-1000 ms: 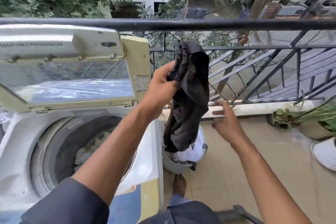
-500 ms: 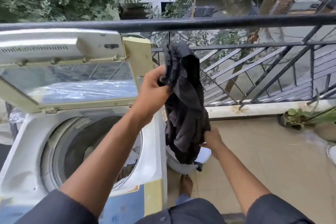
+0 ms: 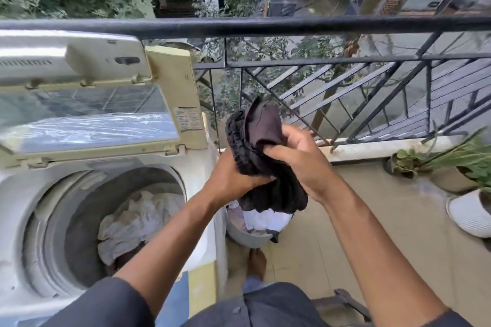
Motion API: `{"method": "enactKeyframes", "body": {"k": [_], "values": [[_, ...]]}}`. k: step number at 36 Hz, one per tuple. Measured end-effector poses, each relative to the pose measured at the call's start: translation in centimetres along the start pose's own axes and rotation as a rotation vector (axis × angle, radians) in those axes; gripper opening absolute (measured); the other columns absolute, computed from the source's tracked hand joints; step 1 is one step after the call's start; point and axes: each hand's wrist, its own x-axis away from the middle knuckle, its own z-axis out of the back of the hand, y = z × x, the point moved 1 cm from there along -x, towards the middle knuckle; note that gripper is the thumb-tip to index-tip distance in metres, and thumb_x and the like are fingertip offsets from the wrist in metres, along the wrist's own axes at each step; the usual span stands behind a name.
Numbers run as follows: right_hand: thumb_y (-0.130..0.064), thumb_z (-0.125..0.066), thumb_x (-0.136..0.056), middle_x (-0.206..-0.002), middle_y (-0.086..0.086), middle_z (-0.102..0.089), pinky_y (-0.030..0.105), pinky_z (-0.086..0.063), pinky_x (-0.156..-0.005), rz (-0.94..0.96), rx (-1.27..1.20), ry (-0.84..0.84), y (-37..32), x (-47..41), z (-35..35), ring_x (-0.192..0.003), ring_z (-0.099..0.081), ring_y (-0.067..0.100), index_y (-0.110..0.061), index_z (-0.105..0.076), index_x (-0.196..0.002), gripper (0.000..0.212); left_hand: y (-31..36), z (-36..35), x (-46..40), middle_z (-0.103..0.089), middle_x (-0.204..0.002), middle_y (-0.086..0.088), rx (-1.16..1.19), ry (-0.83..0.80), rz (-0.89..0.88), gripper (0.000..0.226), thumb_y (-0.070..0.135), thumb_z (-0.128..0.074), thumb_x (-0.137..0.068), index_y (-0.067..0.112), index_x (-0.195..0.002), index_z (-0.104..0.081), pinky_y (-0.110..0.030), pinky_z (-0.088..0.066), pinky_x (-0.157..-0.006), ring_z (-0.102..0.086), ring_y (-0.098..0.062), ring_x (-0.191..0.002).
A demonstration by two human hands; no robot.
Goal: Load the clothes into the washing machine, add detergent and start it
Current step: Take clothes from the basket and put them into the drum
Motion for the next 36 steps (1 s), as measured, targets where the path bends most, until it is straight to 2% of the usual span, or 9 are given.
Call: {"method": "enactKeyframes", "body": {"k": [5,11,16,18,21,25,28,32,36], "values": [[-0.006,-0.064,-0.099,-0.122,0.021,-0.073,0.044,-0.054,-0.103,0.035,0.032,-0.076,-1.5,1.1,2.2,-0.119,-0.068,0.038,-0.002,-0.067,-0.127,0.029,0.4,0.0,-0.9,-0.078,-0.091,0.023,0.055,0.24,0.111,0.027,0.024,-0.088,-0.082,0.037,-0.101,-0.075,-0.025,-0.059,-0.081,-0.069,0.008,-0.088],[-0.035,-0.069,-0.098,-0.1,0.002,-0.079,0.039,-0.055,-0.091,-0.062,0.264,0.458,2.7,0.9,6.0,-0.099,-0.074,0.018,-0.025,-0.075,-0.108,0.015,2.1,2.2,-0.5,-0.081,-0.105,0.009,0.498,0.279,0.253,0.037,0.002,-0.086,-0.082,0.024,-0.11,-0.076,-0.034,-0.06,-0.094,-0.075,-0.009,-0.102],[-0.084,-0.062,-0.068,-0.13,-0.008,-0.065,0.042,-0.048,-0.088,-0.56,0.128,0.339,7.1,2.2,4.3,-0.114,-0.062,0.023,-0.046,-0.062,-0.121,0.065,2.9,5.2,1.0,-0.076,-0.125,-0.012,0.747,0.239,0.243,0.047,0.006,-0.079,-0.078,0.005,-0.124,-0.073,-0.037,-0.058,-0.096,-0.072,-0.023,-0.116],[-0.071,-0.058,-0.088,-0.131,-0.007,-0.07,0.045,-0.052,-0.092,-0.656,-0.218,0.208,7.5,2.6,2.4,-0.114,-0.069,0.026,-0.045,-0.073,-0.117,0.042,3.0,6.3,2.0,-0.075,-0.126,-0.012,0.796,0.204,0.227,0.047,0.003,-0.075,-0.08,0.001,-0.127,-0.07,-0.031,-0.059,-0.092,-0.072,-0.021,-0.116],[-0.048,-0.05,-0.105,-0.136,0.007,-0.069,0.045,-0.046,-0.111,-0.631,-0.604,0.184,7.2,2.2,-0.5,-0.125,-0.066,0.028,-0.019,-0.071,-0.132,0.045,2.5,8.2,3.7,-0.075,-0.126,-0.01,0.794,0.188,0.214,0.05,0.002,-0.072,-0.082,-0.002,-0.132,-0.066,-0.029,-0.059,-0.092,-0.072,-0.019,-0.116],[-0.031,-0.032,-0.111,-0.076,0.001,-0.079,0.022,-0.06,-0.056,-0.479,-0.612,0.231,4.8,1.2,-4.4,-0.066,-0.077,0.012,-0.014,-0.083,-0.072,0.066,1.1,11.0,6.7,-0.074,-0.13,-0.011,0.668,0.249,0.234,0.052,0.002,-0.077,-0.08,0.001,-0.132,-0.068,-0.037,-0.056,-0.104,-0.069,-0.025,-0.124],[-0.021,-0.032,-0.111,-0.06,-0.002,-0.073,0.021,-0.055,-0.052,-0.418,-0.455,0.119,3.8,0.4,-7.3,-0.051,-0.071,0.009,-0.017,-0.077,-0.051,0.075,-0.3,13.3,9.2,-0.075,-0.129,-0.007,0.575,0.307,0.27,0.06,0.002,-0.086,-0.076,0.005,-0.133,-0.069,-0.038,-0.054,-0.105,-0.069,-0.022,-0.124],[-0.015,-0.062,-0.094,-0.115,0.012,-0.077,0.04,-0.059,-0.094,-0.29,-0.371,-0.057,4.2,-1.2,-11.8,-0.106,-0.073,0.025,-0.012,-0.073,-0.119,0.027,-1.6,16.9,12.5,-0.077,-0.126,0.001,0.472,0.437,0.31,0.063,0.011,-0.086,-0.073,0.015,-0.133,-0.07,-0.03,-0.059,-0.095,-0.072,-0.016,-0.119],[0.013,-0.064,-0.089,-0.101,0.0,-0.079,0.031,-0.058,-0.084,-0.06,-0.069,-0.081,4.5,-2.4,-16.4,-0.092,-0.071,0.013,-0.017,-0.07,-0.109,0.036,-3.0,21.0,15.4,-0.081,-0.113,0.005,0.314,0.524,0.326,0.049,-0.003,-0.087,-0.075,0.02,-0.116,-0.077,-0.028,-0.061,-0.093,-0.075,-0.011,-0.109]]}}
